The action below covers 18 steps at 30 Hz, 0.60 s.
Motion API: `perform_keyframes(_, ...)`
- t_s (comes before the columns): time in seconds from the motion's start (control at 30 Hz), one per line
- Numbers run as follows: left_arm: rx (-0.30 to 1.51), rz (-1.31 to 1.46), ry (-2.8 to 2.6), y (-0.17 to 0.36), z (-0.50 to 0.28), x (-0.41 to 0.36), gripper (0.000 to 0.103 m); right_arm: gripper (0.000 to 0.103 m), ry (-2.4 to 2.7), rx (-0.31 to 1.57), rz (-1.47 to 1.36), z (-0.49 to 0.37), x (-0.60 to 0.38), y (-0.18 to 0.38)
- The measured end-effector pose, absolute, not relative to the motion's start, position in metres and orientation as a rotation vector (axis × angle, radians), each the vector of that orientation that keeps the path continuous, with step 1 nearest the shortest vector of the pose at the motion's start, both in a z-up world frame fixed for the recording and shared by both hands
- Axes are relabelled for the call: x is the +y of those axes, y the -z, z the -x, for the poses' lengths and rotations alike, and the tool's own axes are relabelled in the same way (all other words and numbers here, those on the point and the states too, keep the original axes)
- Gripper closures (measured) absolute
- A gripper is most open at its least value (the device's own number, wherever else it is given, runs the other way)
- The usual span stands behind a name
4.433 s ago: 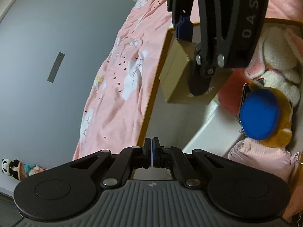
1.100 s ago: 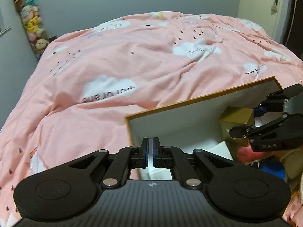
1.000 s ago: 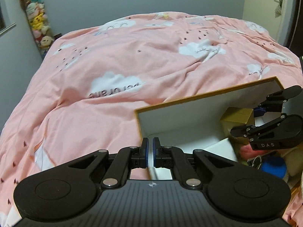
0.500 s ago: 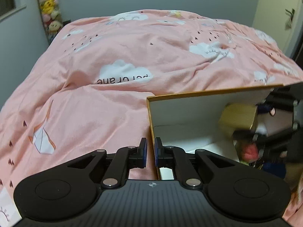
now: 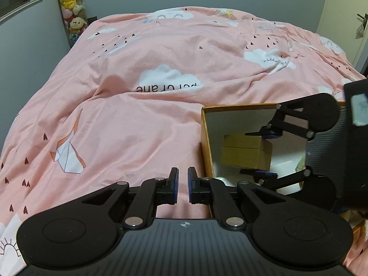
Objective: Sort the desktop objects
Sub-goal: 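Lower the gold box into the cardboard box with the right tool, then open the right tool to release the gold box inside the box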
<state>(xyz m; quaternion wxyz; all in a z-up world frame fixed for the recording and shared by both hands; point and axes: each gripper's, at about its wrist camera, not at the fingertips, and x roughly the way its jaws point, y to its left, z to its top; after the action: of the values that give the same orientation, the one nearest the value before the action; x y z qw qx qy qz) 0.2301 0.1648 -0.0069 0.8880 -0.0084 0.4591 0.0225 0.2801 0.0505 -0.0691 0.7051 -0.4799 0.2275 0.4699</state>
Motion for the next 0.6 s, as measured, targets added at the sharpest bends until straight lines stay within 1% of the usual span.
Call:
perform_keyframes(0.33,0.979,0.022,-0.032,0.013,-0.225,0.163,0.095,0.055,-1.016,0.484,1.078,-0.274,0.057,0.07)
perform_keyframes(0.6,0.988,0.026,-0.035,0.014,-0.223,0.162,0.094,0.052,-1.022,0.476,0.973,-0.275,0.052,0.053)
